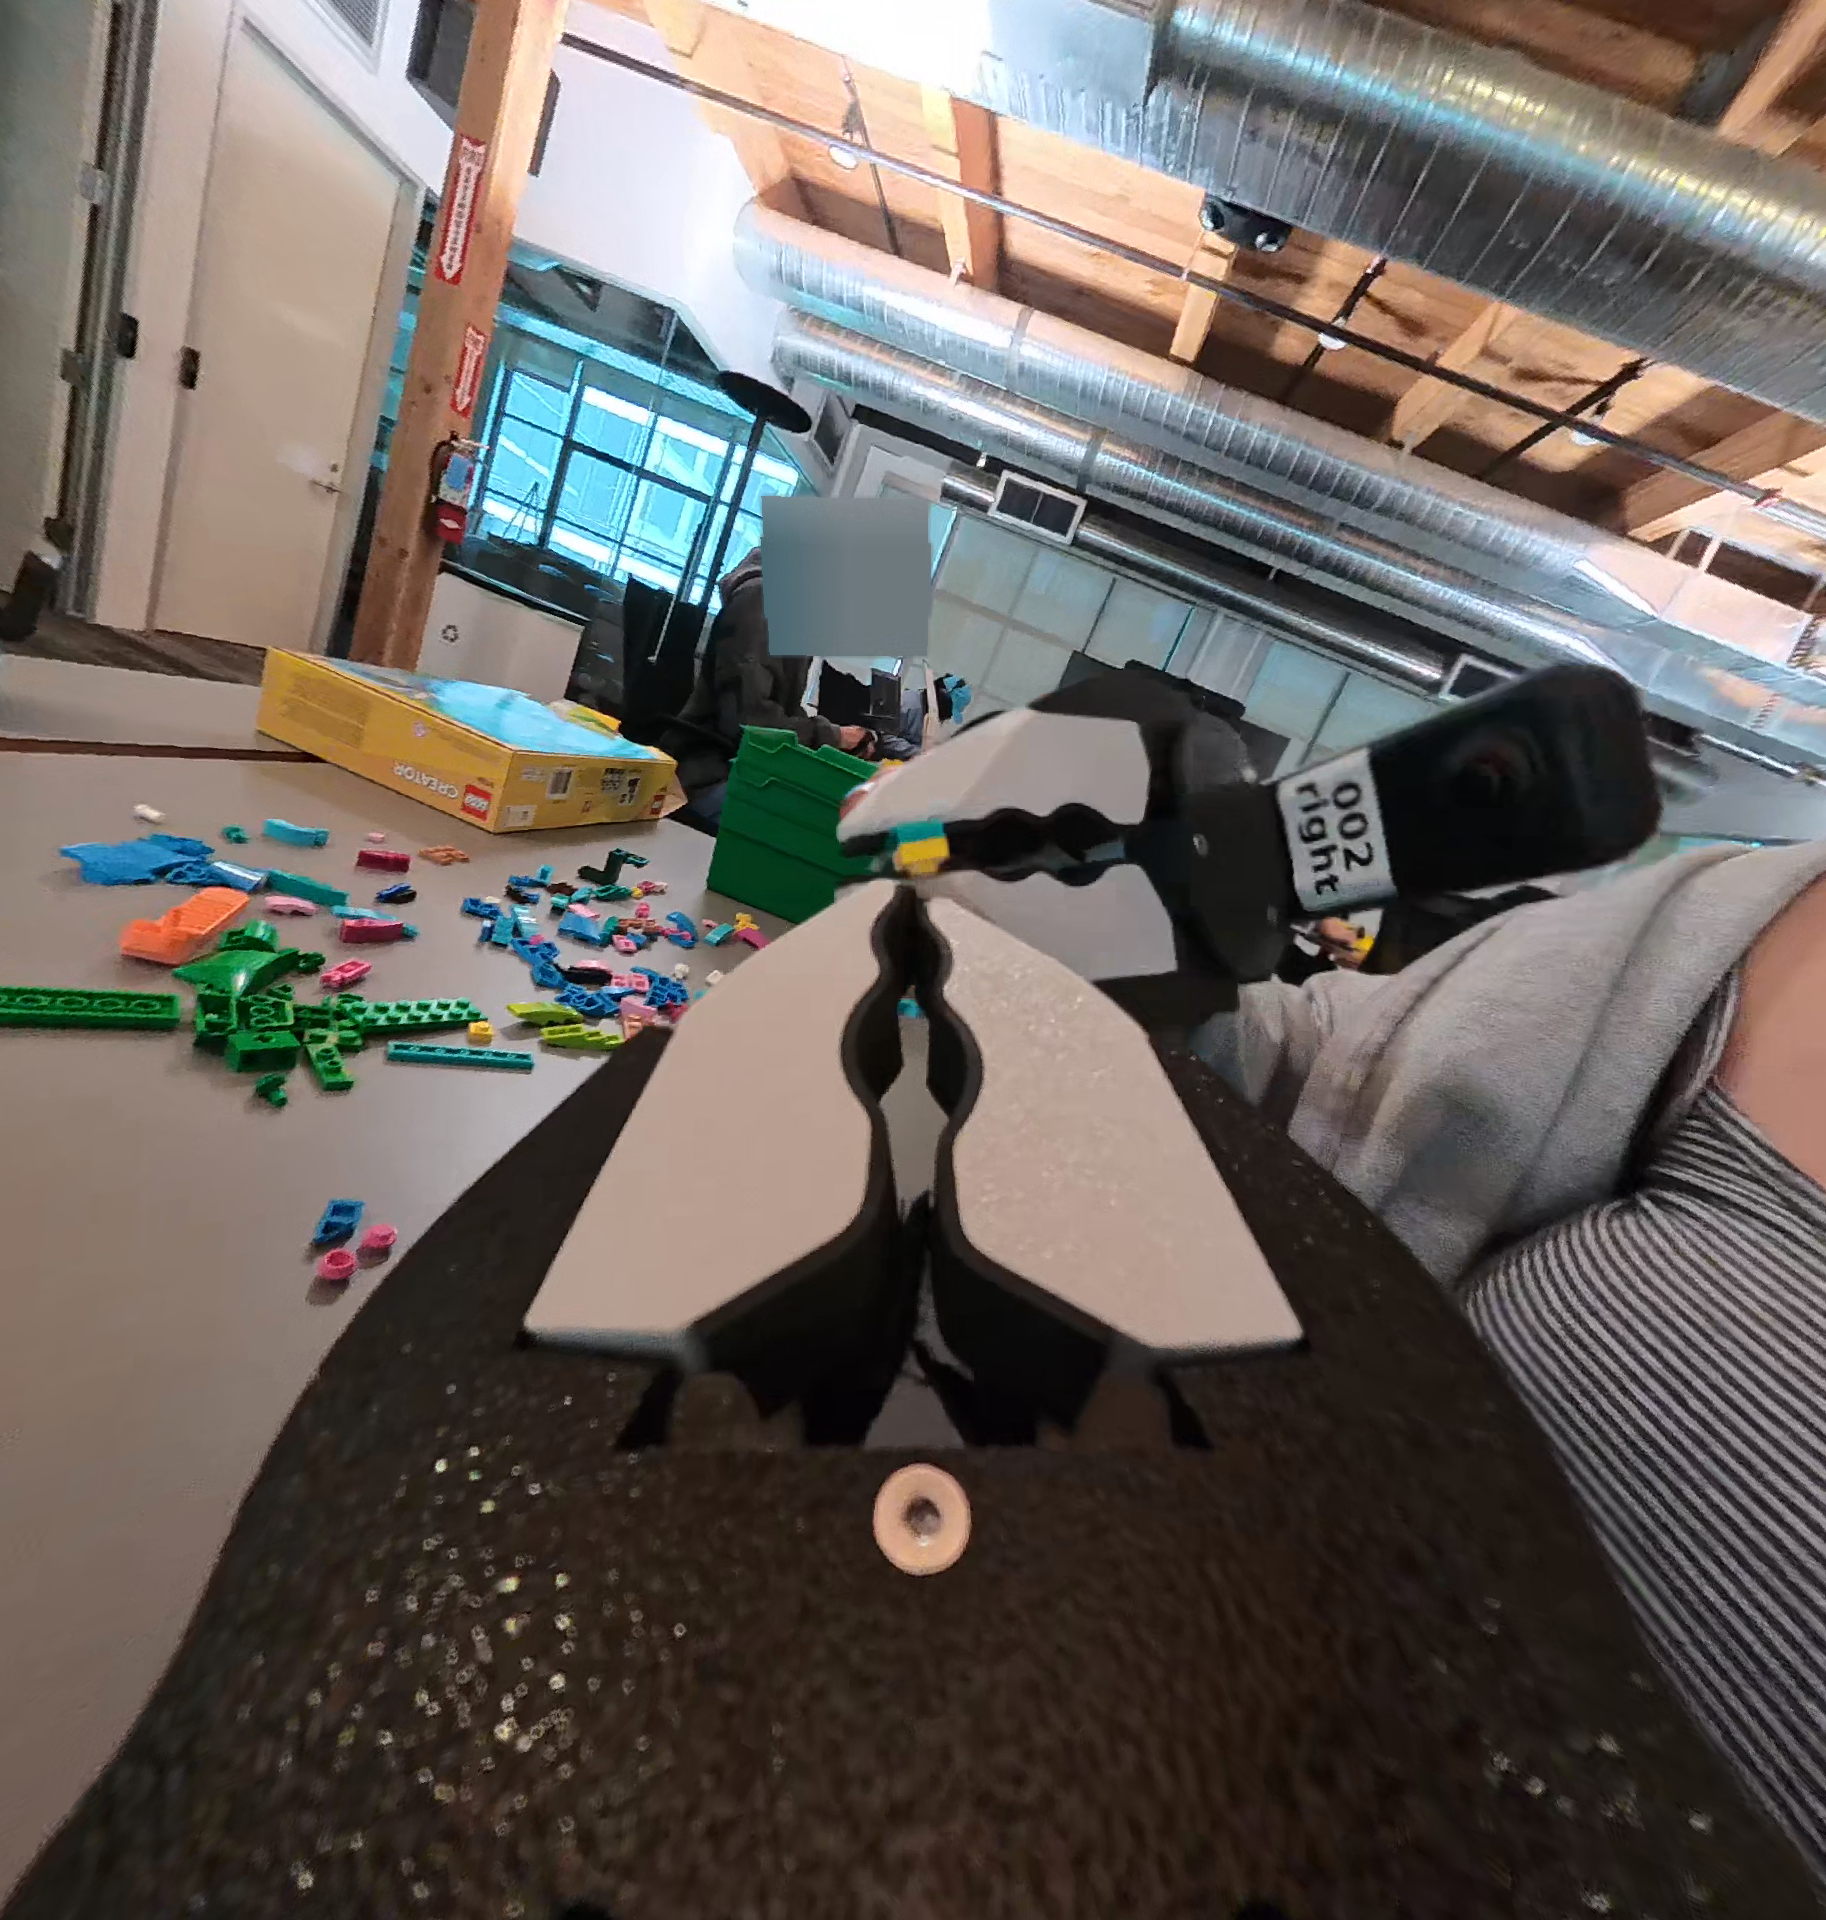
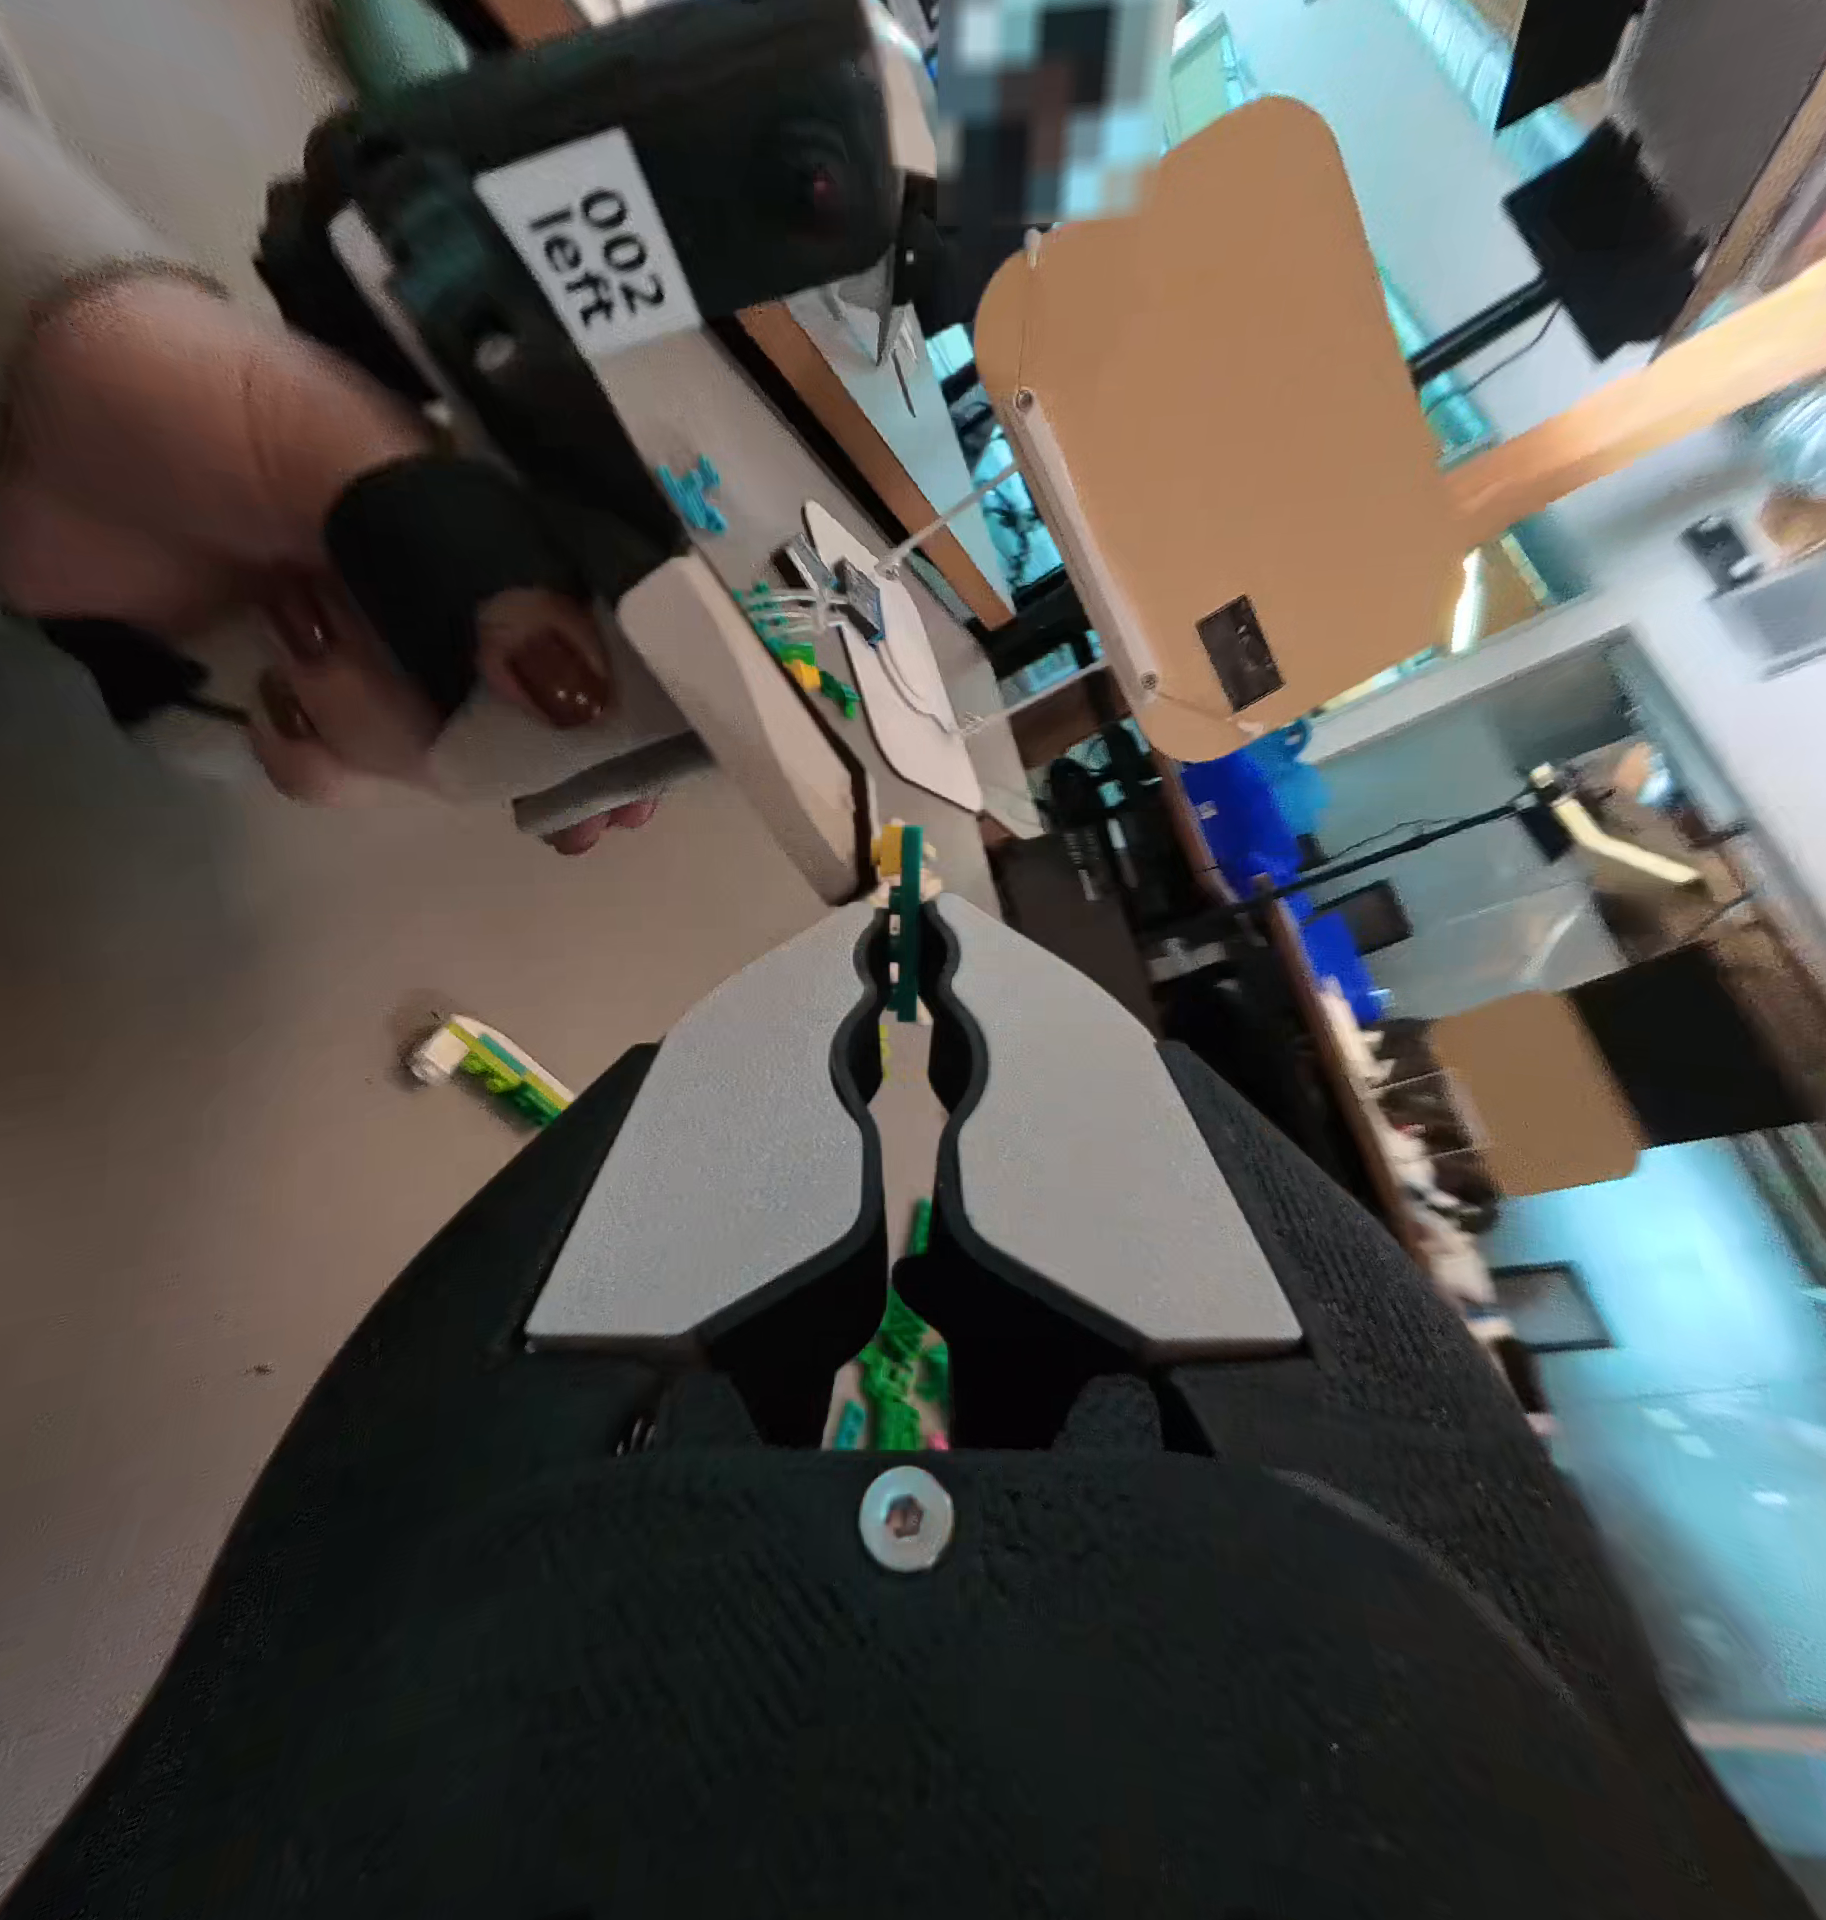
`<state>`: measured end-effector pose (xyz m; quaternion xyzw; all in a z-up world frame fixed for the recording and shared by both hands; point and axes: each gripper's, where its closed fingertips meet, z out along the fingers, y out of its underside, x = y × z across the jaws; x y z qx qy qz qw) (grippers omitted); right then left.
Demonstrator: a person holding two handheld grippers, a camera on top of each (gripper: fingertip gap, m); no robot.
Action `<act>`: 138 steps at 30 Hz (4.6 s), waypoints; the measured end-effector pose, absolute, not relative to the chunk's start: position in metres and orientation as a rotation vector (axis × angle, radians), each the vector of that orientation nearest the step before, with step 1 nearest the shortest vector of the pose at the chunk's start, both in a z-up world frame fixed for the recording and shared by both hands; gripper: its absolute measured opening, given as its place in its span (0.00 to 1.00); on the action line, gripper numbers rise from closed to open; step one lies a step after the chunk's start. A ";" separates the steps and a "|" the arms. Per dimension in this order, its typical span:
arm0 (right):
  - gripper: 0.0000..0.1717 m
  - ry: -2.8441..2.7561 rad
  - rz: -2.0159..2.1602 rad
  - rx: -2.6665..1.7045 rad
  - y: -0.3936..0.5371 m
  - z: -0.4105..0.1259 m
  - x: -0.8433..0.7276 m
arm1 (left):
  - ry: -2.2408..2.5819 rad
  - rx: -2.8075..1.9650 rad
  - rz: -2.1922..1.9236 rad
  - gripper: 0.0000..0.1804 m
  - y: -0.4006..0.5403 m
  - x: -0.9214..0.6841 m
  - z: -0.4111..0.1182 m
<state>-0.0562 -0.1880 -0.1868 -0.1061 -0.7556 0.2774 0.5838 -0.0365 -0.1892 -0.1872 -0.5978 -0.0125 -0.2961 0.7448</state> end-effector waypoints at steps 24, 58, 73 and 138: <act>0.02 -1.672 0.118 0.411 -0.189 -0.200 -0.044 | 0.154 -1.661 -0.555 0.10 -0.179 -0.017 -0.219; 0.02 -2.031 0.499 -0.142 -0.187 -0.207 -0.038 | 0.179 -1.548 -0.387 0.00 -0.185 -0.025 -0.209; 0.01 -1.736 0.291 0.029 -0.184 -0.195 -0.046 | 0.059 -1.446 -0.588 0.07 -0.186 -0.028 -0.194; 0.02 -2.378 0.869 -1.143 -0.183 -0.270 -0.042 | 1.032 -1.496 1.243 0.04 -0.183 -0.049 -0.256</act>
